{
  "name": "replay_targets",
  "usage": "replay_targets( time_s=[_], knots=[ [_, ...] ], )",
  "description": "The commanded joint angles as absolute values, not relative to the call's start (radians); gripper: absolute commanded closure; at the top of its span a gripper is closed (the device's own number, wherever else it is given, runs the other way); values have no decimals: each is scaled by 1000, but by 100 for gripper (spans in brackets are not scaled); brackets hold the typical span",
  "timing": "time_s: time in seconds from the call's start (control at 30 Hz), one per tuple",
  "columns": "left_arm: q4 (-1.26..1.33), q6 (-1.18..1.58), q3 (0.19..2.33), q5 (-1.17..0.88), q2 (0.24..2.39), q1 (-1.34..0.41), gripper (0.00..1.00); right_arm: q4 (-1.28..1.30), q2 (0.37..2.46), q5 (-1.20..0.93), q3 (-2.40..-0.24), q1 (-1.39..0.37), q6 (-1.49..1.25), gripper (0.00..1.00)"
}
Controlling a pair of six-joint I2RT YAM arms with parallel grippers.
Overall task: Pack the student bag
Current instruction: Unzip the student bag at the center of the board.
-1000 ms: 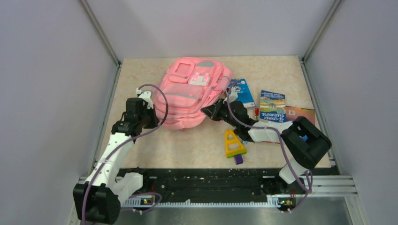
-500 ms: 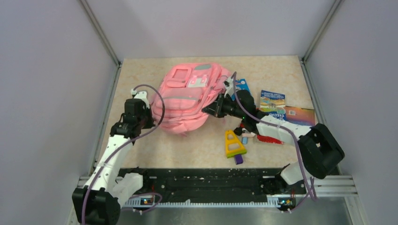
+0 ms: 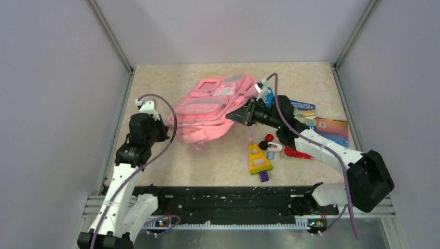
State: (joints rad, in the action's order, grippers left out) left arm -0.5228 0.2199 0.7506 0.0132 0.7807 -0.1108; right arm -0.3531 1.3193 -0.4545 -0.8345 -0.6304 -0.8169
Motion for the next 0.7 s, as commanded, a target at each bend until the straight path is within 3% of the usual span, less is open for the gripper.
replay_targets(
  time_s=[0.0,0.27,0.43,0.57,0.67],
  knots=[
    [-421,302,754,71,761,-94,100,-585,1220,-571,-926,-616,-901,100],
    [-281,479,641,46,732,-94,100,-606,1204,-585,-965,-615,-928,100],
    [-223,510,592,-71,730,-94,98,-542,1209,-566,-966,-615,-878,100],
    [-304,429,652,-123,700,-94,57,-452,1221,-536,-964,-615,-792,100],
    [-393,335,720,-186,673,-94,34,-412,1240,-535,-970,-615,-748,100]
  ],
)
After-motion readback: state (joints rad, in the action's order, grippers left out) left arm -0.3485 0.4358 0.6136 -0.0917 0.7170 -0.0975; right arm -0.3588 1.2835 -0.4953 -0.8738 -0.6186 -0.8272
